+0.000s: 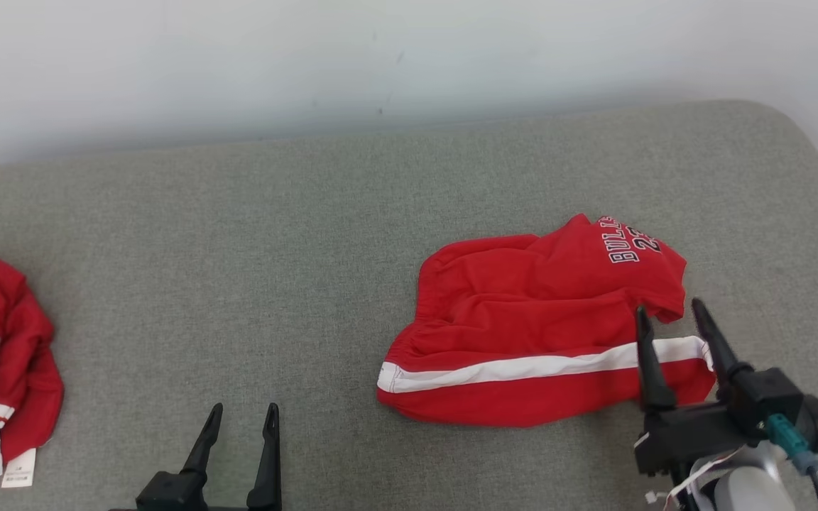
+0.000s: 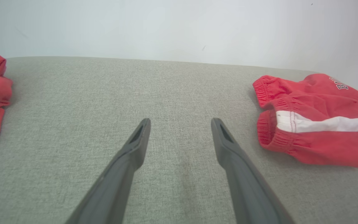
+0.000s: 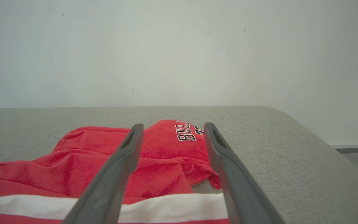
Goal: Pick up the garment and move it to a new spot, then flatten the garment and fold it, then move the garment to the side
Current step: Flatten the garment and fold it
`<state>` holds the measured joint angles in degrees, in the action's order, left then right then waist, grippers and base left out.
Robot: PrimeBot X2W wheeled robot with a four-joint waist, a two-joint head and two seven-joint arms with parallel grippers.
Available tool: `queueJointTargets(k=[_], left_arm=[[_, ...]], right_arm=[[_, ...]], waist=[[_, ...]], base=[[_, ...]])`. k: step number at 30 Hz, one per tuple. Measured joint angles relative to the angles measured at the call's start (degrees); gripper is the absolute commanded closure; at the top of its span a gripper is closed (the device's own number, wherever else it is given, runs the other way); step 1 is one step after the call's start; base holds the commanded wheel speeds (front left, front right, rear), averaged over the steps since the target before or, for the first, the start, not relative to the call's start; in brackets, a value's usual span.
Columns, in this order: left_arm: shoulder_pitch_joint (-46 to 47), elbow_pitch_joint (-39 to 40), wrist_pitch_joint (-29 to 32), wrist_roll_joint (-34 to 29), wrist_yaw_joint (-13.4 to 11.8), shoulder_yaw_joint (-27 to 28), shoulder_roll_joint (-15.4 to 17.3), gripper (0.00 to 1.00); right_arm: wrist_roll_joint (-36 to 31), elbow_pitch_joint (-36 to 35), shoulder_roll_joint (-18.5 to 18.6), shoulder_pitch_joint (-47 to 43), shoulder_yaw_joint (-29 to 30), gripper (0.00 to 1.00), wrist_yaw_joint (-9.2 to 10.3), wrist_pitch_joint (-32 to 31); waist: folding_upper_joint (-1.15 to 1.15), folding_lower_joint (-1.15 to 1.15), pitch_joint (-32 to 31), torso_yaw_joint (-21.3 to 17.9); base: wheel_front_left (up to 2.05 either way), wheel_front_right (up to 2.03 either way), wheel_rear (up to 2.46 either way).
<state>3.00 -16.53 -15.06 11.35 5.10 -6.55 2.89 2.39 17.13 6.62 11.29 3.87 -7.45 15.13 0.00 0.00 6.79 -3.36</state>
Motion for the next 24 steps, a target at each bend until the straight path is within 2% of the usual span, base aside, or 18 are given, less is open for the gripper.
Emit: queueJointTargets(k=[12,24], left_arm=[[-3.1,0.4,0.0,-3.2,-3.9,2.0,0.0,0.0],[-5.3,0.4,0.0,-4.4,-5.1,4.2,0.0,0.0]], right_arm=[[-0.9,-0.5,-2.9,-6.4,-2.0,0.0,0.0,0.0],[-0.9,0.0,-3.6,-8.5,-2.1,0.0,0.0,0.0]], waist=[[0.0,0.0,-4.1,0.7],[0.0,0.0,-6.7,1.9]], base=[[0.0,0.0,0.0],[0.0,0.0,0.0]])
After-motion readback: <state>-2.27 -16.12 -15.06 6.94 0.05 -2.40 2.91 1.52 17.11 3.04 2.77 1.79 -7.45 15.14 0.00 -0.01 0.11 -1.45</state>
